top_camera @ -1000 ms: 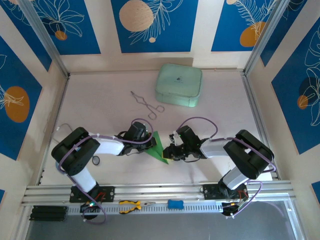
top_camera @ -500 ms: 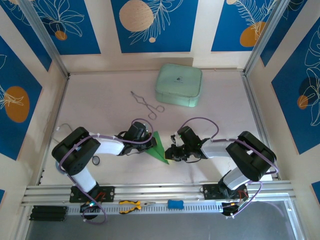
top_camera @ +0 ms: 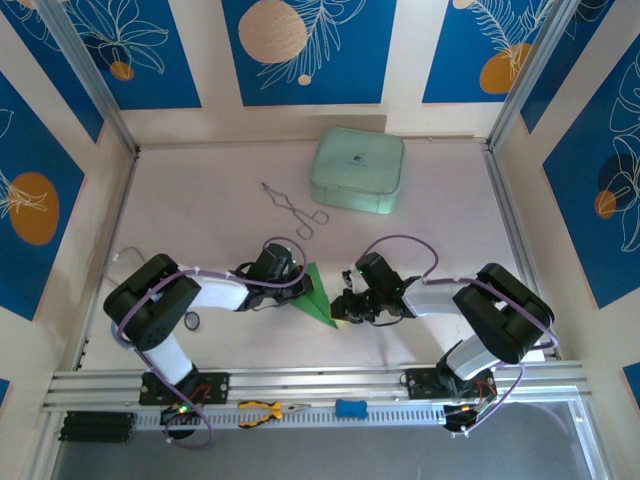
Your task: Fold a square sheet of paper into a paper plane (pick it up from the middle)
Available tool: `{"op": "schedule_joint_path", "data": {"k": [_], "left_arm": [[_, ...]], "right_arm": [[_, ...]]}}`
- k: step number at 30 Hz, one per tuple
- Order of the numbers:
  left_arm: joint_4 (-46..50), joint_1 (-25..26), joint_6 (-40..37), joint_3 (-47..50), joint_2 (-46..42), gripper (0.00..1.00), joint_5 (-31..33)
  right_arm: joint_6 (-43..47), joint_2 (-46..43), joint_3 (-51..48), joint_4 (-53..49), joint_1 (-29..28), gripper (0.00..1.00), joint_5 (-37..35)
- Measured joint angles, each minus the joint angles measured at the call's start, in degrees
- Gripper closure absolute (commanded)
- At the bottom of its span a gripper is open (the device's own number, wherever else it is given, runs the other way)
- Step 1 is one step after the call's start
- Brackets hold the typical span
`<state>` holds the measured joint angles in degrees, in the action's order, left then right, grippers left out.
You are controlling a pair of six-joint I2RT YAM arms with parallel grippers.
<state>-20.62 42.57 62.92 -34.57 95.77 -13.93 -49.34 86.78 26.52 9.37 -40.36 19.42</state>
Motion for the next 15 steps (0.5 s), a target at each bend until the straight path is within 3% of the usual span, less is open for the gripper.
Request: {"op": "schedule_joint_path", "data": {"k": [15], "left_arm": [[0.00,0.00,0.00,0.00,0.00,1.00,-0.20]], "right_arm": [[-0.02,-0.02,0.00,-0.68,0.00,0.84,0.42]]}}
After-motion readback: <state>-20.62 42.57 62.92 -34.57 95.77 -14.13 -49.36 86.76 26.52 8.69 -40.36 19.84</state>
